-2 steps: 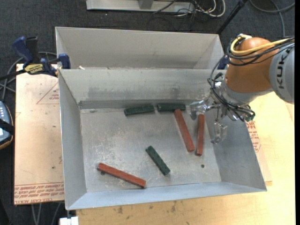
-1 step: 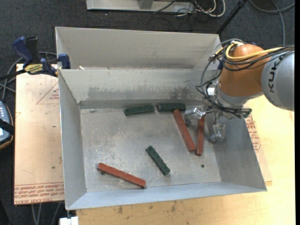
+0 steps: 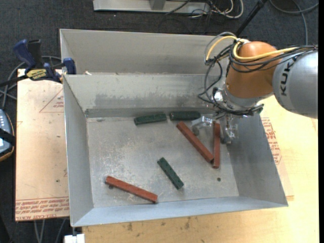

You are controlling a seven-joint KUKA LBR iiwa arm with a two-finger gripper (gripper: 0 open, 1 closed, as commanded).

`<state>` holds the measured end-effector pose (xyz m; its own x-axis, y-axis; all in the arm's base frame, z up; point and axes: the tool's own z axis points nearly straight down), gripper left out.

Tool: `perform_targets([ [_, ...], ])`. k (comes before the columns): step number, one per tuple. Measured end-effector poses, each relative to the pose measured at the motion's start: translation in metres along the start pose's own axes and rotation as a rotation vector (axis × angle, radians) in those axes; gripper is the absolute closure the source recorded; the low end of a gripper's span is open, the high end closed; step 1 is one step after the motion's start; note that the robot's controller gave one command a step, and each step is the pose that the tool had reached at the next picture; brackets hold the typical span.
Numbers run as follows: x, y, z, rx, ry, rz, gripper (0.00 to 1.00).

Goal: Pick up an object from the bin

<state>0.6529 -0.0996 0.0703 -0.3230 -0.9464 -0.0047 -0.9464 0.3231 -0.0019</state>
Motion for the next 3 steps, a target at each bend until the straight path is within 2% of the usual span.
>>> perform_targets([
  [1,0.002,0.0,0.0,-0.001,0.0,0.002,1.0],
  [2,-0.047,0.029,-0.124,0.005,0.0,-0.369,1.0],
  [3,-0.047,0.03,-0.159,0.004,0.001,-0.346,1.0],
])
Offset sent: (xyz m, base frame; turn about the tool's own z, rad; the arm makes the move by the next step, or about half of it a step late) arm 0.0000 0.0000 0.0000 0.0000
